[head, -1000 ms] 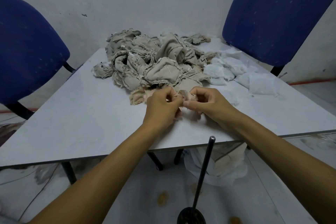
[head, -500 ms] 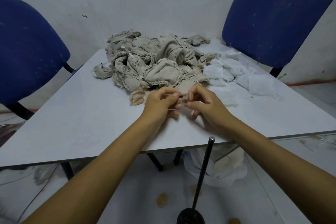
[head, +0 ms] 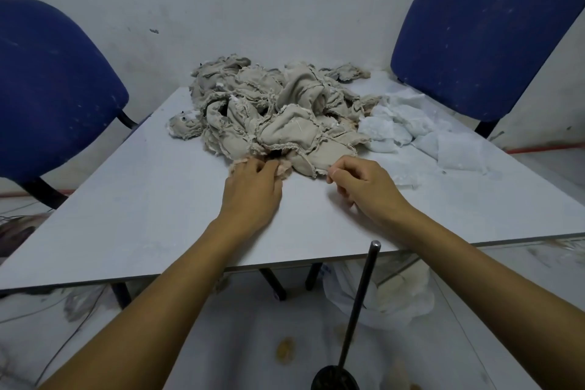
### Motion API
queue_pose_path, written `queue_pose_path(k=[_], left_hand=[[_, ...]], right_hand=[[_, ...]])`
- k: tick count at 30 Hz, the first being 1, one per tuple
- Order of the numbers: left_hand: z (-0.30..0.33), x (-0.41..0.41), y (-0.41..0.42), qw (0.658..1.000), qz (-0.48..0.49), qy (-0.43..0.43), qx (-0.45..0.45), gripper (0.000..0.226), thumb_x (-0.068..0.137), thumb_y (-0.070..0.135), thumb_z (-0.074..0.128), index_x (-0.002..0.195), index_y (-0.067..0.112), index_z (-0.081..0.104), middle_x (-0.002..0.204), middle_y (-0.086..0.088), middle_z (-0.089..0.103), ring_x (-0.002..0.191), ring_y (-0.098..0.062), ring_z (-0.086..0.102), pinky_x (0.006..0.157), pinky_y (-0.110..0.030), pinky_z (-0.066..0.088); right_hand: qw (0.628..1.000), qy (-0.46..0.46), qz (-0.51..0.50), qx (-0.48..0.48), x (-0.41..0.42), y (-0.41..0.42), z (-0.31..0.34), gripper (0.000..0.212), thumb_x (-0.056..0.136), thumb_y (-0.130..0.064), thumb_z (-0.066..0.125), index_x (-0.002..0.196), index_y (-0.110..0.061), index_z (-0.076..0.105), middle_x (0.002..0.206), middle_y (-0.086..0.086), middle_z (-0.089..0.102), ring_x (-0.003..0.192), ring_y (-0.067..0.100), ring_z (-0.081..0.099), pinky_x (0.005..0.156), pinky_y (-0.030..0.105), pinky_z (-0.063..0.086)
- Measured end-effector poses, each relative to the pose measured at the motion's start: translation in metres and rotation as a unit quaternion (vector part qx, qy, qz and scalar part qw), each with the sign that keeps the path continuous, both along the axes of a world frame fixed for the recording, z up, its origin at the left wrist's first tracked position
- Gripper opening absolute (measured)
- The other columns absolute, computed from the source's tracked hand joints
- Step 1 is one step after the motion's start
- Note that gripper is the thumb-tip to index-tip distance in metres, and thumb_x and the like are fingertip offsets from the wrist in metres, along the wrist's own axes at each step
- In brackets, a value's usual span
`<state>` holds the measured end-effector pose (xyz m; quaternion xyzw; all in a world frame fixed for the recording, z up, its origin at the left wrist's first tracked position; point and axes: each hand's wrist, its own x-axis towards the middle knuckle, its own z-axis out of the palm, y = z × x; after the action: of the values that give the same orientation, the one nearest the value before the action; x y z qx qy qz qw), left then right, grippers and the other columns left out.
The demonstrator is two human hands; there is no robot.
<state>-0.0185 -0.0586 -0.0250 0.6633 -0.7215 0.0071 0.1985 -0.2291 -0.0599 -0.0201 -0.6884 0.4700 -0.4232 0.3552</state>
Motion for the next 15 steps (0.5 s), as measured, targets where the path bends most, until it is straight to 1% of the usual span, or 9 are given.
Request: queue_pose_path(k=[1,3,5,6,8,10,12,14,15], left_hand=[[0.0,0.0,0.0,0.999,-0.025,0.03,-0.025,0.025,0.097,0.019,0.051,0.121,0.016,0.059,0.117,-0.007,0.058,0.11,-0.031,0.051,0.086,-0.039,0.042],[0.003,-0.001,0.002,0.984,-0.094,0.148,-0.044,0.01,0.092,0.017,0.062,0.103,0.019,0.064,0.097,0.0,0.064,0.094,-0.024,0.057,0.074,-0.033,0.041],[0.005,-0.005,0.004,0.957,-0.151,0.248,-0.011,0.017,0.087,0.021,0.073,0.101,0.028,0.068,0.09,0.009,0.067,0.083,-0.01,0.059,0.07,-0.024,0.04],[0.006,-0.008,0.005,0.937,-0.172,0.304,0.012,0.02,0.085,0.02,0.076,0.099,0.031,0.067,0.087,0.01,0.067,0.079,-0.007,0.059,0.069,-0.023,0.042],[0.009,-0.014,0.006,0.883,-0.21,0.415,0.067,0.021,0.087,0.011,0.073,0.1,0.026,0.067,0.085,0.006,0.07,0.075,-0.009,0.062,0.068,-0.025,0.047],[0.01,-0.017,0.005,0.846,-0.233,0.469,0.095,0.019,0.093,0.006,0.064,0.106,0.019,0.069,0.088,0.004,0.072,0.077,-0.009,0.065,0.069,-0.022,0.049],[0.01,-0.017,0.004,0.85,-0.222,0.469,0.094,0.016,0.097,0.009,0.059,0.106,0.014,0.071,0.09,-0.003,0.071,0.082,-0.014,0.064,0.075,-0.029,0.049],[0.007,-0.017,0.003,0.881,-0.185,0.429,0.069,0.016,0.099,0.016,0.058,0.1,0.014,0.073,0.086,-0.009,0.067,0.08,-0.021,0.06,0.075,-0.039,0.047],[0.006,-0.019,0.003,0.902,-0.163,0.395,0.053,0.016,0.099,0.02,0.058,0.1,0.018,0.074,0.087,-0.007,0.064,0.082,-0.021,0.06,0.078,-0.04,0.047]], right_hand=[[1.0,0.0,0.0,0.0,0.0,0.0,-0.001,0.024,0.096,-0.024,0.056,0.075,-0.025,0.066,0.057,-0.013,0.057,0.055,0.008,0.052,0.057,0.027,0.047],[1.0,0.004,0.009,-0.007,0.0,-0.001,-0.002,0.021,0.096,-0.025,0.057,0.078,-0.026,0.067,0.06,-0.013,0.058,0.057,0.007,0.053,0.059,0.028,0.048],[0.999,0.007,0.028,-0.02,0.001,-0.001,-0.003,0.008,0.096,-0.025,0.061,0.091,-0.028,0.067,0.074,-0.01,0.062,0.065,0.008,0.056,0.062,0.026,0.049],[0.999,0.015,0.037,-0.03,0.001,-0.002,-0.004,0.01,0.094,-0.025,0.064,0.102,-0.031,0.065,0.086,-0.009,0.063,0.072,0.008,0.058,0.064,0.024,0.05],[0.996,0.048,0.049,-0.063,0.001,-0.002,-0.004,0.038,0.09,-0.028,0.072,0.124,-0.038,0.057,0.11,-0.007,0.059,0.09,0.006,0.06,0.075,0.02,0.051],[0.992,0.059,0.058,-0.094,0.0,-0.002,-0.003,0.054,0.085,-0.03,0.077,0.132,-0.04,0.052,0.123,-0.004,0.055,0.103,0.008,0.059,0.085,0.021,0.051],[0.992,0.031,0.073,-0.097,-0.001,-0.001,-0.002,0.05,0.084,-0.028,0.079,0.126,-0.041,0.056,0.114,-0.003,0.059,0.094,0.011,0.061,0.081,0.024,0.053],[0.992,0.02,0.078,-0.099,-0.002,0.001,-0.003,0.036,0.085,-0.03,0.078,0.115,-0.04,0.061,0.093,-0.002,0.063,0.08,0.017,0.061,0.072,0.028,0.054],[0.992,0.02,0.071,-0.103,-0.002,0.0,-0.004,0.028,0.086,-0.032,0.077,0.109,-0.04,0.063,0.086,-0.002,0.064,0.076,0.019,0.061,0.068,0.028,0.052]])
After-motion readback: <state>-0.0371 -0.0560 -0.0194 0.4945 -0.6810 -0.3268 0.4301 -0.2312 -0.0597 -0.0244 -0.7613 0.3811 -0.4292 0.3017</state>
